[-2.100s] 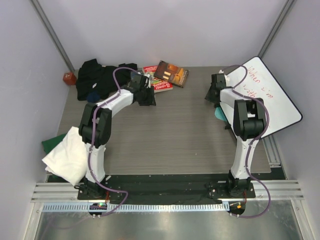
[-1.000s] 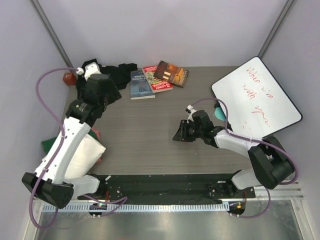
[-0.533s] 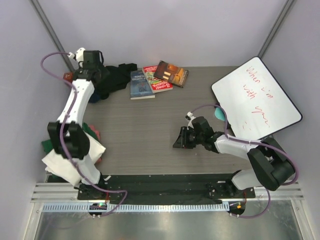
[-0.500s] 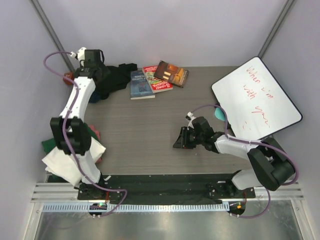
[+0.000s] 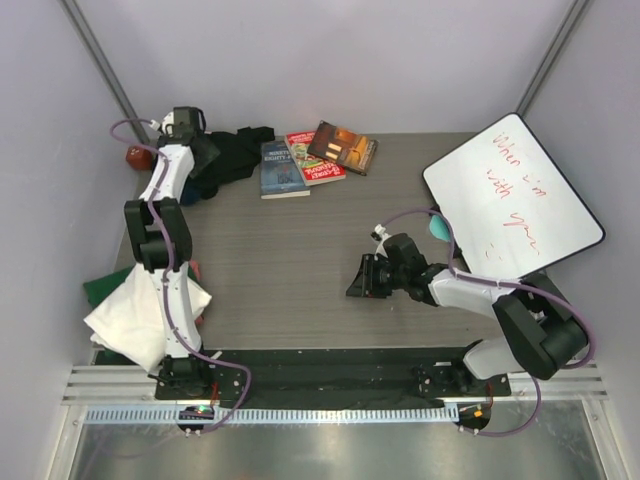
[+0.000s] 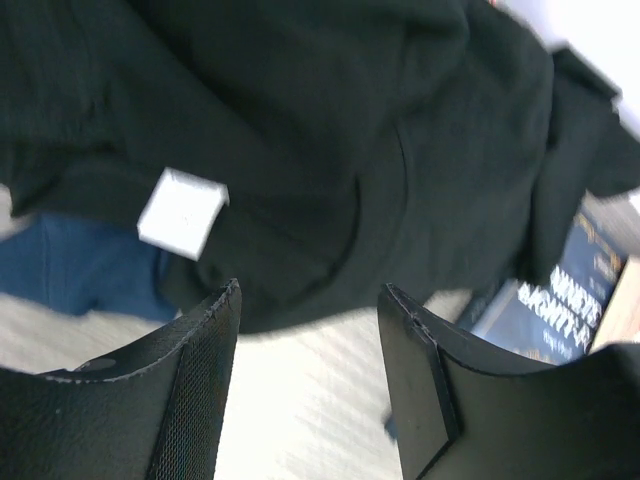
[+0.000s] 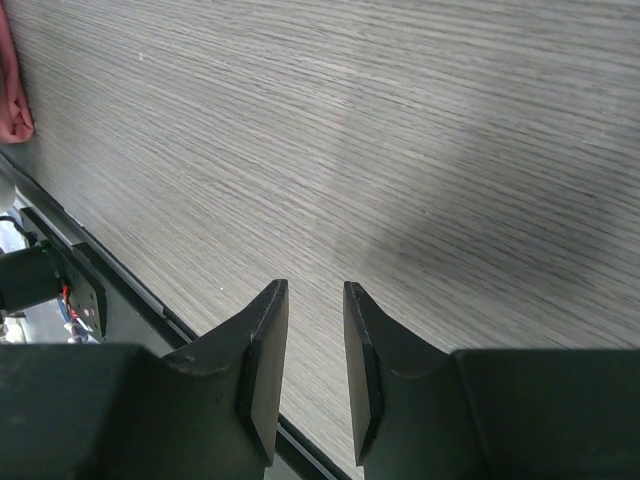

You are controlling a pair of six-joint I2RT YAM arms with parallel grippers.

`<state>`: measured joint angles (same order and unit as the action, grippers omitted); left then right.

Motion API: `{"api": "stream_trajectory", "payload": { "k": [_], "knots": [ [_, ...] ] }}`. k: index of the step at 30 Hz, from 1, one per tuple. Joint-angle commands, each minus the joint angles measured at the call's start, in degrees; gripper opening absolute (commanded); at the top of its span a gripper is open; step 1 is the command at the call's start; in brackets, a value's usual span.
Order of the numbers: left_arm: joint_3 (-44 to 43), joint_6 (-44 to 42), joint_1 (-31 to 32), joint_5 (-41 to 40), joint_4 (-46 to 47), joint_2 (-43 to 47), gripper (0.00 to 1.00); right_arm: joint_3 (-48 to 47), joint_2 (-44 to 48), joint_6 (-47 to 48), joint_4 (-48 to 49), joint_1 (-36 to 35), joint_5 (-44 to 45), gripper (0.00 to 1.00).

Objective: Fold and stack the t-shirts

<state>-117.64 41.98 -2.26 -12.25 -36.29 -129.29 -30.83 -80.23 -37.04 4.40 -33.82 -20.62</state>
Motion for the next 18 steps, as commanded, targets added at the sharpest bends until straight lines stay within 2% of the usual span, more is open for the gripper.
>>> {"api": "stream_trajectory", "payload": {
  "k": [1,6,9,12,14,16,18],
  "knots": [
    [-7.14,0.30,-0.81,0.48,-1.67,-4.28,0.58,0.16,-1.34,-0.05,2.63,-0.28,-1.70,0.34],
    [-8.92,-0.05,-0.81,1.79,-2.03,-8.07,0.57,-0.63,-1.77,0.38,1.84,-0.28,-0.74,0.34],
    [-9.53,-0.23,-0.81,5.47,-1.68,-11.06,0.57,-1.95,-2.56,1.09,0.61,-0.36,-0.74,0.34],
    [-10.85,0.29,-0.64,8.82,-2.90,-14.05,0.51,-3.00,-3.36,1.44,-0.27,-0.28,-0.65,0.34],
    [-10.85,0.30,-0.64,9.26,-3.69,-15.02,0.38,-3.10,-3.27,1.35,0.08,-0.28,-0.91,0.34],
    [-10.07,-0.05,-0.64,9.26,-3.70,-15.46,0.20,-3.18,-3.27,1.18,-0.01,-0.36,-1.17,0.34],
    [-9.62,-0.40,-0.64,9.18,-3.61,-15.11,0.08,-3.10,-3.18,1.09,-0.01,-0.19,-1.26,0.34]
  ]
}}
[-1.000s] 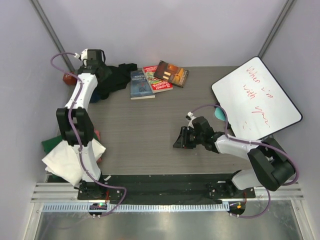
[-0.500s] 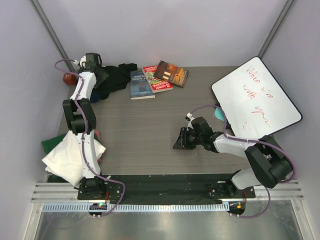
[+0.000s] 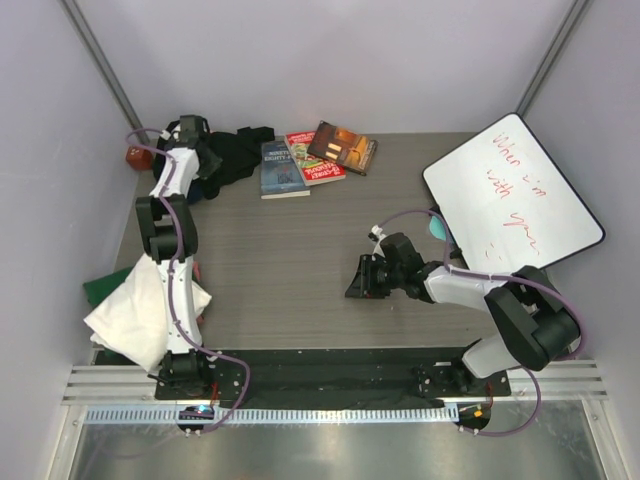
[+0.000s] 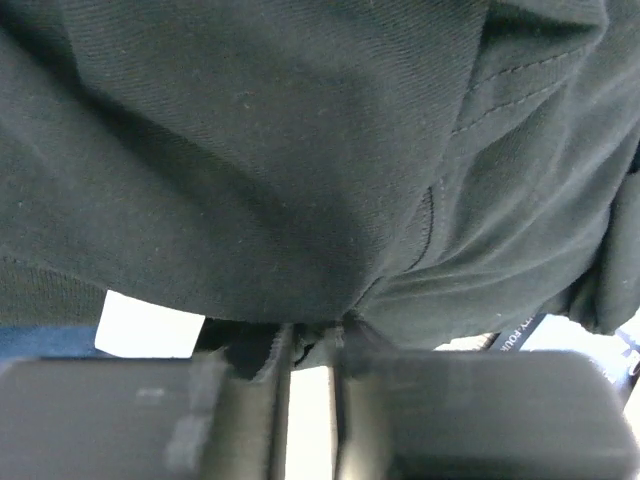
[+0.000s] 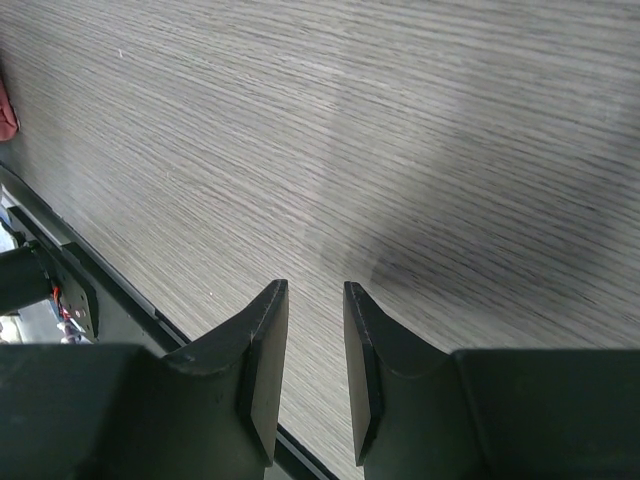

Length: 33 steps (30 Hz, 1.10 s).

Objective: Fold and stack the t-shirts

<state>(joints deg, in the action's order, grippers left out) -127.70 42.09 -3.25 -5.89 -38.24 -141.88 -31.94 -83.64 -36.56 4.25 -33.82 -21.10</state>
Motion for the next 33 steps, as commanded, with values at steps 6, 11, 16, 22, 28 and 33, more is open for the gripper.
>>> {"api": "stream_trajectory", "payload": {
  "k": [6,11,16,22,28,33],
  "knots": [
    [4.38,-0.25,0.78,-1.21,0.70,2.04,0.00,-1.63,0.75,1.48,-0.56,-0.63,-0.52,0.34],
    [4.65,-0.25,0.78,-2.81,2.82,8.90,0.00,-0.93,1.28,1.22,-0.65,-0.98,0.62,0.34],
    [1.23,0.71,0.87,-1.32,2.73,13.55,0.00,-0.57,0.84,0.61,0.23,-1.51,0.54,0.34],
    [2.19,0.81,0.87,-2.90,1.85,19.97,0.00,-1.54,1.19,-0.01,-0.21,-2.30,0.45,0.34],
    [0.70,-2.18,0.96,-2.55,0.97,24.28,0.00,-0.93,2.07,-0.53,-0.38,-3.00,0.97,0.34],
    [-0.62,-3.06,0.87,0.17,-0.52,23.85,0.00,-0.14,2.60,-1.50,0.23,-3.27,1.41,0.34]
  ]
}}
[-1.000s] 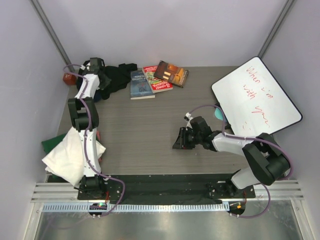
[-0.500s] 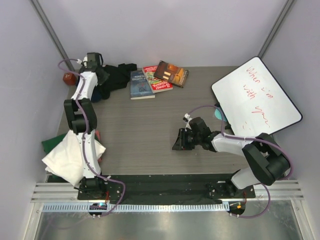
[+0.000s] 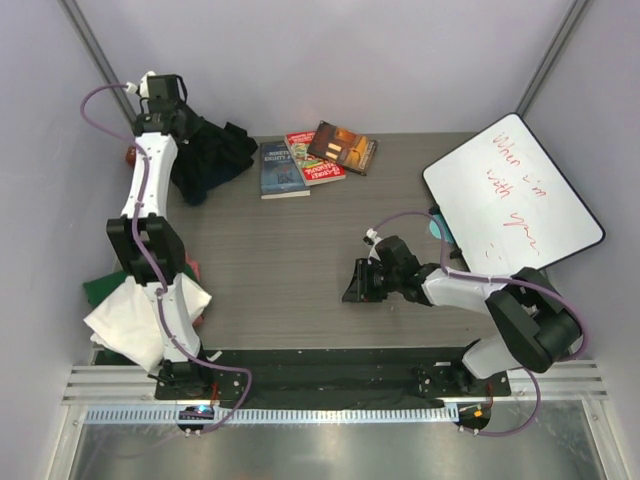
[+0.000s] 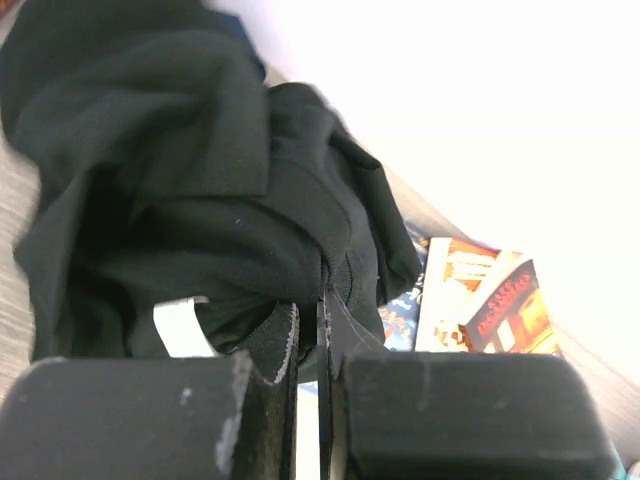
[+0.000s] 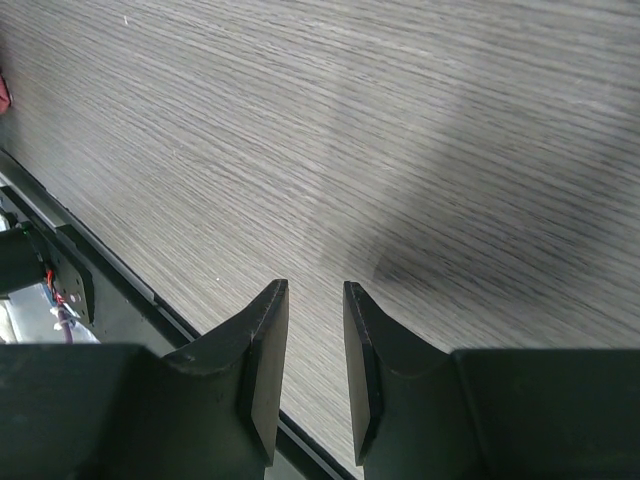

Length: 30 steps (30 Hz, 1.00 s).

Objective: Fold and stack the t-shirts

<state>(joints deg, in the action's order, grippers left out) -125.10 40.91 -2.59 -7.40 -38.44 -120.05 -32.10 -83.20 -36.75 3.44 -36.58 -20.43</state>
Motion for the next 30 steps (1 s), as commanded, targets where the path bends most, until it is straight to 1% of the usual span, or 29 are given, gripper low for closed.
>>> {"api": "stream_trajectory", "payload": {
  "k": [1,8,11,13,14,16,17,18,19,21,24,30],
  "knots": [
    [-3.05,-1.88,0.22,2.12,-0.41,1.84,0.00,0.28,2.34,-1.39,1.21,-0.51,0.82,0.34],
    [0.64,-1.79,0.22,3.00,-0.06,-0.62,0.00,0.98,3.48,-1.57,0.69,-0.60,1.88,0.34],
    [0.30,-1.71,0.22,2.65,0.20,-2.90,0.01,0.72,2.52,-1.57,0.86,-0.60,1.97,0.34],
    [-0.84,-1.53,0.30,2.39,-1.02,-4.74,0.06,0.37,1.21,-1.39,0.95,-0.60,1.88,0.34],
    [-3.46,-1.27,0.22,2.21,-2.25,-7.19,0.18,0.19,0.85,-1.22,0.87,-0.60,1.79,0.34],
    [-8.38,-1.26,0.22,2.82,-5.93,-10.54,0.21,-0.24,-0.38,-1.04,0.95,-0.69,1.79,0.34],
    [-9.36,-1.35,0.22,3.96,-6.47,-13.08,0.25,-0.42,-0.82,-0.95,1.04,-0.60,1.79,0.34],
    [-9.98,-1.27,0.22,4.49,-6.82,-13.89,0.27,-0.68,-1.17,-0.87,1.13,-0.60,1.79,0.34],
    [-9.73,-1.18,0.22,4.67,-6.65,-14.33,0.29,-0.86,-1.96,-0.69,1.13,-0.60,1.79,0.34],
    [-8.41,-1.09,0.22,4.94,-5.60,-14.86,0.31,-1.21,-2.75,-0.51,1.04,-0.60,1.71,0.34],
    [-5.60,-0.92,0.22,4.94,-2.62,-14.69,0.40,-2.09,-4.25,-0.07,0.95,-0.60,1.62,0.34],
    [-6.03,-1.79,0.22,5.29,-1.91,-16.27,0.41,-3.23,-6.71,0.28,1.13,-0.60,1.35,0.34]
  ]
}}
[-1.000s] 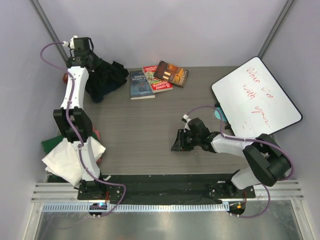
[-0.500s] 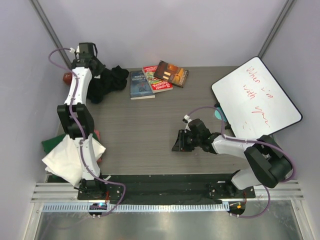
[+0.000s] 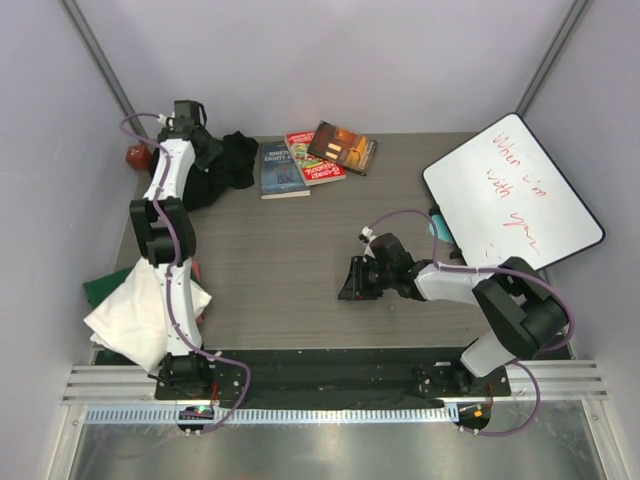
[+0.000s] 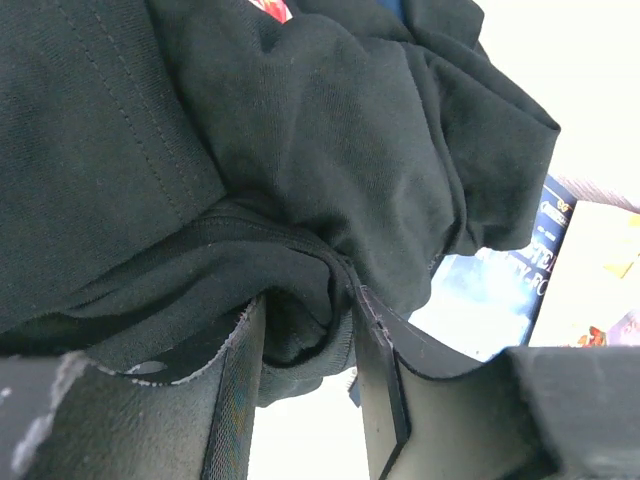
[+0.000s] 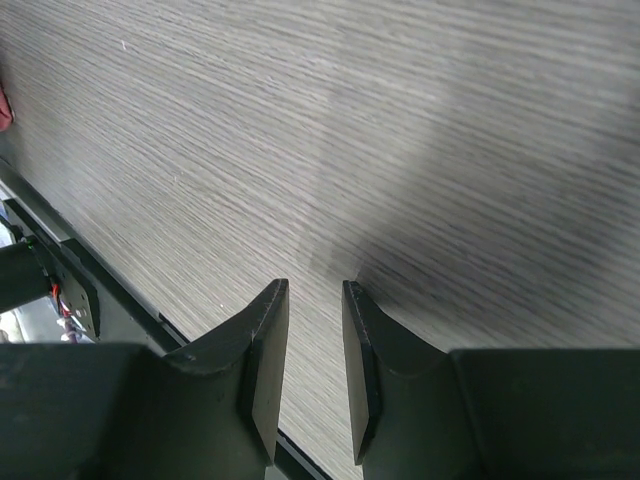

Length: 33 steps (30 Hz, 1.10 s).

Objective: Fold and stack the t-shirts

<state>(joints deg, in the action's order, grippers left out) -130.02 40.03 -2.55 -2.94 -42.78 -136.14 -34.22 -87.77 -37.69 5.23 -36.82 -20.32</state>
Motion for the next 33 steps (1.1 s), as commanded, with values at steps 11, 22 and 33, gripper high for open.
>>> {"api": "stream_trajectory", "payload": {
  "k": [11,22,33],
  "knots": [
    [-0.77,-1.10,0.17,2.15,2.97,0.08,0.28,-0.94,-3.20,1.22,-0.23,-0.36,0.98,0.34],
    [-2.00,-2.59,0.17,1.27,3.23,9.30,0.00,-0.24,-2.50,0.43,0.57,-0.36,0.72,0.34],
    [-1.73,-4.96,1.84,2.76,4.82,22.66,0.00,0.64,-0.65,-0.80,1.36,-0.45,0.72,0.34]
  ]
}}
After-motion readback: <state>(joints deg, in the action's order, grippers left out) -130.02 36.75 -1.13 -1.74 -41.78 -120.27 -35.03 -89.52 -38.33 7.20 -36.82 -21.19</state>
